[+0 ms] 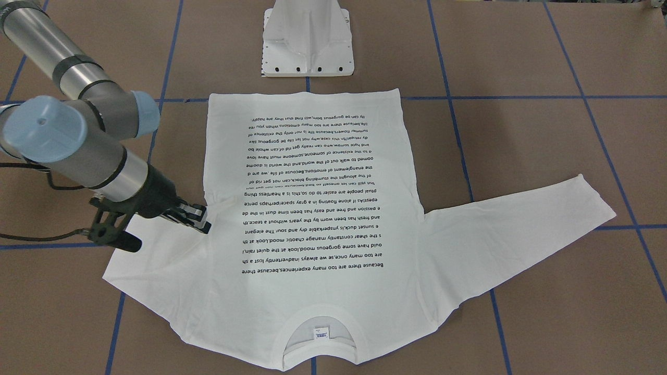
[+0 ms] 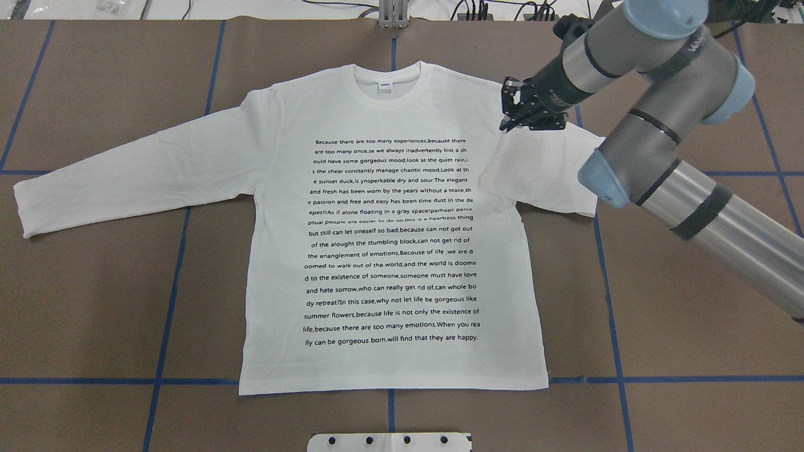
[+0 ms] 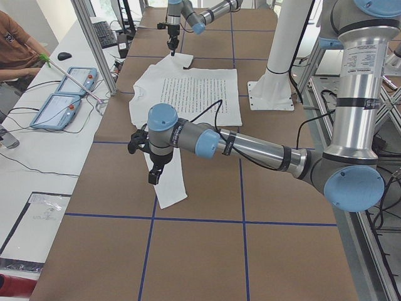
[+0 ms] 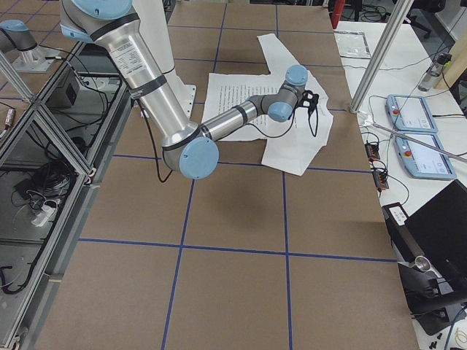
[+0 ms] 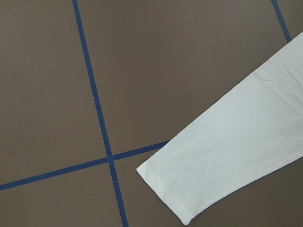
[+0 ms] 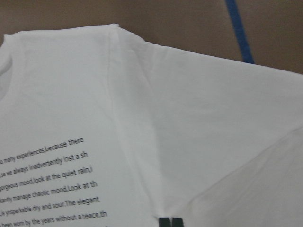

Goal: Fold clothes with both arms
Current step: 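Carry the sleeve across the shirt body toward the collar with the right gripper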

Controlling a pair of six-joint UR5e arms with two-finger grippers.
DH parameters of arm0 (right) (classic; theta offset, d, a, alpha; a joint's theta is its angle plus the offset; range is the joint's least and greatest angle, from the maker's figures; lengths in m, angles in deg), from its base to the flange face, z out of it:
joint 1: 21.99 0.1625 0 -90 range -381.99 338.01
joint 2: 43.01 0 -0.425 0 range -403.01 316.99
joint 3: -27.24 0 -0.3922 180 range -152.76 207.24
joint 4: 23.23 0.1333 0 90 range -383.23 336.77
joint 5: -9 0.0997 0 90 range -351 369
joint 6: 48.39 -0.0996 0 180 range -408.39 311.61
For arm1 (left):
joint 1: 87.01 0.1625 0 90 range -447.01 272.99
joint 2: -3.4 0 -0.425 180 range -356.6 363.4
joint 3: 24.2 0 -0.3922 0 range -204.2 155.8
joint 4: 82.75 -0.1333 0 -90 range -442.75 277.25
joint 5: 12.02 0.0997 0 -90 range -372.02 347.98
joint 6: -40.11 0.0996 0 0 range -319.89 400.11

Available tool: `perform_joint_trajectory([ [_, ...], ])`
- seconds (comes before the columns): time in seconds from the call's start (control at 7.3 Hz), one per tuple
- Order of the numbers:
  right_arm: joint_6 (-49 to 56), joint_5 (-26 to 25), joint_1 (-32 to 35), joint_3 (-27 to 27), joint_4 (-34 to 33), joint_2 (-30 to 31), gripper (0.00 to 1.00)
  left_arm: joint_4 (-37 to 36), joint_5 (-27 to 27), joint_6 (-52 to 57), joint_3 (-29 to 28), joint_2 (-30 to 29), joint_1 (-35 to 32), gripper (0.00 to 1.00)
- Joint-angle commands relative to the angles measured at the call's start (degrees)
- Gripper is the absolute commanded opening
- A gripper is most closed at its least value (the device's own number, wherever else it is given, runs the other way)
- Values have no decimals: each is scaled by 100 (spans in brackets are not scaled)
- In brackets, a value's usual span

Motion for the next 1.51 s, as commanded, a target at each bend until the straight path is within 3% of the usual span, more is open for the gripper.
perform_joint_trajectory([
  [0.0,-736,-863,-461,1020,28,-1587,0,1,2,-3,10,39,0,100],
  [0.27,-781,-1356,-1013,1428,63,-2251,0,1,2,6,37,39,0,100],
  [0.41,-790,-1889,-1487,1429,72,-2331,0,-7,2,6,37,31,0,100],
  [1.1,-799,-2272,-1807,1586,327,-2552,0,-16,2,-12,37,31,0,100],
  [1.23,-842,-2447,-1816,1630,327,-2560,11,-16,2,-12,54,31,0,100],
  [1.37,-1356,-2553,-1825,1788,327,-2691,40,-16,-7,-29,37,31,9,100],
])
